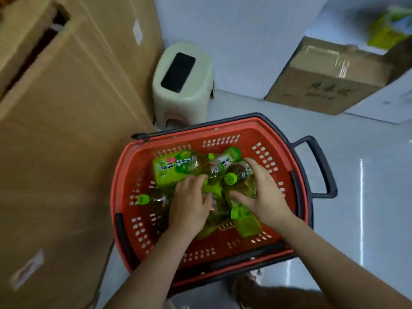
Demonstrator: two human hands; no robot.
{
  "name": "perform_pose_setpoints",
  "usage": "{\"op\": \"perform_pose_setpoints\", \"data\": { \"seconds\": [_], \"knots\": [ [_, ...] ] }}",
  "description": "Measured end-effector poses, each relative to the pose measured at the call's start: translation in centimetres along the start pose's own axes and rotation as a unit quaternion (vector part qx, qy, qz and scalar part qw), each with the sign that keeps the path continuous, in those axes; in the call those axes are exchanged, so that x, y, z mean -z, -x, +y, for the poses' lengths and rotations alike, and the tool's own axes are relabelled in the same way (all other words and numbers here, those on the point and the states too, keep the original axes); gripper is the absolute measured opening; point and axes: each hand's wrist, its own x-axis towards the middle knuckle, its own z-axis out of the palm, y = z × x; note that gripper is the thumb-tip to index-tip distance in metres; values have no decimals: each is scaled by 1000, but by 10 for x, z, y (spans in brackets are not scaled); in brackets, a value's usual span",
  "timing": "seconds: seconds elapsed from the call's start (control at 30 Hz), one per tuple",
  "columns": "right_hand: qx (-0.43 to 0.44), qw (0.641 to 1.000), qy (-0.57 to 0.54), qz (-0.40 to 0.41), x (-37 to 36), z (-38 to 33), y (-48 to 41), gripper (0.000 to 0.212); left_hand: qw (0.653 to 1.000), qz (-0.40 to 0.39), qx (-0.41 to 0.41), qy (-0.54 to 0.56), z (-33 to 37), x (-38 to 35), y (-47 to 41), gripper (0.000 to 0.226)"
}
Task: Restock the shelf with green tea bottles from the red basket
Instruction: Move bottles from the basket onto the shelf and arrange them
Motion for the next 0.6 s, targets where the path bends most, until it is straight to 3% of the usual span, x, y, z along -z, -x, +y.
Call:
{"op": "perform_pose_setpoints", "data": {
  "seconds": [0.2,0.33,0.43,0.6],
  "knots": [
    [46,993,104,-13,-65,55,-51,98,999,11,-51,-16,-48,-77,-38,73],
    [76,982,167,-41,-63,73,-77,97,996,52,-67,26,-52,-84,-60,62],
    [87,980,177,-19,-63,75,-82,90,997,32,-47,61,-55,-84,-66,57],
    [82,989,109,48,-51,58,-69,88,992,74,-11,99,-43,-63,-42,50]
  ]
}}
